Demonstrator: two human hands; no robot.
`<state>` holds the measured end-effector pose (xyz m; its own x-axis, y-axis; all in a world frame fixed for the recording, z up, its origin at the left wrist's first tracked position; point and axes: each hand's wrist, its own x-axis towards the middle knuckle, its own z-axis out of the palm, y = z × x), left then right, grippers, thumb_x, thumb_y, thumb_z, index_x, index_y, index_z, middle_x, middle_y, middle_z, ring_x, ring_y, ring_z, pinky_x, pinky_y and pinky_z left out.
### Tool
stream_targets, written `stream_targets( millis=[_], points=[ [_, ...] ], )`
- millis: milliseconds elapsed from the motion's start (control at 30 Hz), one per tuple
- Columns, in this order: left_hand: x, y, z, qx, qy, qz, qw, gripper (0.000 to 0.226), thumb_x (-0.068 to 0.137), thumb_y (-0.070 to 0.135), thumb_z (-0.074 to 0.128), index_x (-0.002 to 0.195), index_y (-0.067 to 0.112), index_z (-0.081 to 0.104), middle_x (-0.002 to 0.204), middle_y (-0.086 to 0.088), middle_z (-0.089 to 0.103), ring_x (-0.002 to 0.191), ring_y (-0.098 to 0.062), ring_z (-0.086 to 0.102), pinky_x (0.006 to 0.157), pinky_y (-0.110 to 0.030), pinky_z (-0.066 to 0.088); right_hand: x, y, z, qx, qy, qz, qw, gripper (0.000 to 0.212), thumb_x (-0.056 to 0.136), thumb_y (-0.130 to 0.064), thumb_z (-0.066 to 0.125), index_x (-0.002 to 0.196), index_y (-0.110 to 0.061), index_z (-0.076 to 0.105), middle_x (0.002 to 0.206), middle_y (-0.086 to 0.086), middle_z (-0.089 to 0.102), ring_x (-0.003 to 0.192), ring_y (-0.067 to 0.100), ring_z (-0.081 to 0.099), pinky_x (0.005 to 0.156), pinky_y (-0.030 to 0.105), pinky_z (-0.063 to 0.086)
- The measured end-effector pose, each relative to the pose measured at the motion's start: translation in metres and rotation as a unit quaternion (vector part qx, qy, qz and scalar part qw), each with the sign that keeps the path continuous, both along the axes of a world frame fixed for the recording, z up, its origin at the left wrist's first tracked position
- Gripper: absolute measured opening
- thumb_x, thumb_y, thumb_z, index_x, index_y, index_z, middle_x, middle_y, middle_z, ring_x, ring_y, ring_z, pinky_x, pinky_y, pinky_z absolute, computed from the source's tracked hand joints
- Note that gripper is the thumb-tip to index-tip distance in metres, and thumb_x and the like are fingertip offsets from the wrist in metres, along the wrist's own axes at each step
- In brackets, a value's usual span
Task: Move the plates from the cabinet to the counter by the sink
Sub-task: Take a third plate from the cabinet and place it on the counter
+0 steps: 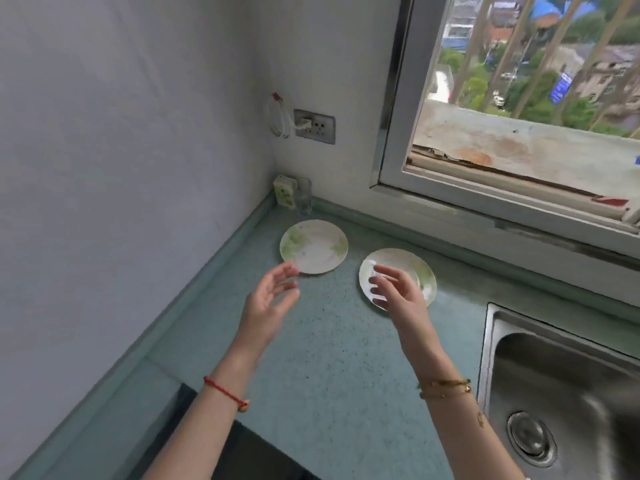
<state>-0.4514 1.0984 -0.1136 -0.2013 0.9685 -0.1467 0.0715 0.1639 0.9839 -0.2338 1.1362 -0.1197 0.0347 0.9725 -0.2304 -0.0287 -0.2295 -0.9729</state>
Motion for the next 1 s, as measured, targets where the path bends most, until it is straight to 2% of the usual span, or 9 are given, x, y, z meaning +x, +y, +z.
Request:
stream_targets(
  millis=[233, 400, 500, 633, 767, 1000],
  points=[
    [0.014, -0.137, 0.024, 0.072, -0.032, 0.156, 0.985, 0.036, 0.099, 0.014, 0.055, 0.134, 0.023, 0.057, 0.131, 0.008, 0.065, 0.123, -0.008, 0.060, 0.111, -0.040, 0.044, -0.012, -0.076, 0.026, 0.052, 0.022, 0.141, 0.988, 0.023, 0.097, -0.022, 0.056, 0.119, -0.019, 0.062, 0.112, 0.004, 0.067, 0.103, 0.019, 0.064, 0.087, 0.029, 0.052],
    [0.028, -0.244, 0.026, 0.105, -0.032, 0.288, 0.951, 0.035, 0.103, 0.015, 0.047, 0.137, 0.015, 0.055, 0.133, 0.001, 0.064, 0.125, -0.016, 0.059, 0.107, -0.037, 0.049, -0.033, -0.143, 0.038, 0.070, 0.024, 0.272, 0.959, 0.026, 0.100, -0.024, 0.050, 0.124, -0.018, 0.059, 0.115, 0.004, 0.065, 0.107, 0.018, 0.063, 0.092, 0.031, 0.052],
    [0.036, -0.311, 0.030, 0.110, -0.019, 0.362, 0.925, 0.035, 0.102, 0.014, 0.047, 0.137, 0.013, 0.055, 0.133, 0.000, 0.064, 0.124, -0.015, 0.060, 0.106, -0.034, 0.049, -0.053, -0.186, 0.043, 0.074, 0.036, 0.349, 0.934, 0.026, 0.101, -0.022, 0.049, 0.124, -0.016, 0.060, 0.113, 0.004, 0.066, 0.104, 0.017, 0.064, 0.089, 0.028, 0.053],
    [0.052, -0.409, 0.036, 0.111, -0.007, 0.492, 0.863, 0.033, 0.104, 0.018, 0.044, 0.134, 0.014, 0.058, 0.133, -0.002, 0.064, 0.124, -0.016, 0.060, 0.105, -0.038, 0.049, -0.088, -0.259, 0.048, 0.061, 0.056, 0.459, 0.885, 0.023, 0.098, -0.016, 0.053, 0.118, -0.016, 0.063, 0.105, 0.002, 0.068, 0.098, 0.014, 0.063, 0.086, 0.026, 0.052],
    [0.077, -0.507, 0.038, 0.099, 0.015, 0.597, 0.796, 0.033, 0.105, 0.025, 0.043, 0.134, 0.019, 0.058, 0.132, 0.004, 0.065, 0.123, -0.009, 0.061, 0.104, -0.035, 0.050, -0.110, -0.343, 0.053, 0.064, 0.052, 0.571, 0.817, 0.022, 0.096, -0.022, 0.055, 0.116, -0.020, 0.065, 0.103, -0.004, 0.070, 0.098, 0.011, 0.066, 0.089, 0.025, 0.054],
    [0.143, -0.664, 0.038, 0.097, 0.041, 0.750, 0.653, 0.030, 0.106, 0.026, 0.042, 0.130, 0.027, 0.059, 0.133, 0.003, 0.064, 0.122, -0.008, 0.061, 0.103, -0.033, 0.050, -0.122, -0.496, 0.059, 0.049, 0.058, 0.706, 0.704, 0.025, 0.099, -0.013, 0.049, 0.120, -0.008, 0.061, 0.100, 0.000, 0.066, 0.094, 0.014, 0.062, 0.089, 0.031, 0.052]
  ],
)
